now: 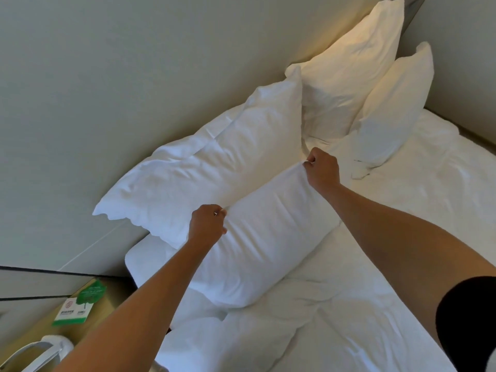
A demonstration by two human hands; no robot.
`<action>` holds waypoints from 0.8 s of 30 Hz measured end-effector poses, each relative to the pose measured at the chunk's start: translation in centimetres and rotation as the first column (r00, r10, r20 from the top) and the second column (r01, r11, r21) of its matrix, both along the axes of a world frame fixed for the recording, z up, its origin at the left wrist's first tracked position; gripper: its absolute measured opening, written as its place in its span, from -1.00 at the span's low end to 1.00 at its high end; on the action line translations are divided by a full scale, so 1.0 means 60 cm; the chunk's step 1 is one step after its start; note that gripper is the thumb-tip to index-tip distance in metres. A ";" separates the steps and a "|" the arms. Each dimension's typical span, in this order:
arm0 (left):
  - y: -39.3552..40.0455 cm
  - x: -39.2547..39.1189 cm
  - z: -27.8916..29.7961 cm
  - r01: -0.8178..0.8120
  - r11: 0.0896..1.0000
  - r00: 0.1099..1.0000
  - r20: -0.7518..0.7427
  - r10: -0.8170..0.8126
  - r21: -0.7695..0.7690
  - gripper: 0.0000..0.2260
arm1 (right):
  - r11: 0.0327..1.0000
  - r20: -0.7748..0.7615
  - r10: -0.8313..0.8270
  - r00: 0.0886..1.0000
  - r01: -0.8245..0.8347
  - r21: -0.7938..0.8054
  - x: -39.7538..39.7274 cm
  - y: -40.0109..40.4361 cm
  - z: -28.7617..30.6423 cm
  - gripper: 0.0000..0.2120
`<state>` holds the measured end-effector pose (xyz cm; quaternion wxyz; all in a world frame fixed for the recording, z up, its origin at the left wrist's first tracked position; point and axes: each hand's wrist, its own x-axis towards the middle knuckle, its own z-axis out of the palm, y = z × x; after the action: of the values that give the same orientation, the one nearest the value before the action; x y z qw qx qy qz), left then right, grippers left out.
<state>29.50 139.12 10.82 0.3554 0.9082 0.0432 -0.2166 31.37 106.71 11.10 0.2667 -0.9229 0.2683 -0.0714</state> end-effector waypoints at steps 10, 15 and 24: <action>0.007 0.056 -0.048 -0.005 1.000 1.000 0.029 0.006 -0.017 -0.77 | 0.972 -0.228 0.227 0.947 -0.207 0.109 -0.098 0.148 -0.120 -0.35; 0.013 0.041 -0.047 0.152 0.987 0.988 0.026 -0.154 0.050 -0.55 | 0.965 -0.365 0.247 0.897 -0.193 0.180 -0.175 0.220 -0.165 -0.31; 0.056 -0.057 -0.081 0.464 0.869 0.882 -0.002 -0.471 0.170 -0.36 | 0.944 -0.455 0.295 0.840 -0.182 0.275 -0.185 0.237 -0.129 -0.36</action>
<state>26.10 142.47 5.95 0.2164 0.9221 -0.1669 -0.2738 20.26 120.93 3.35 0.2977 -0.9013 0.2156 0.2290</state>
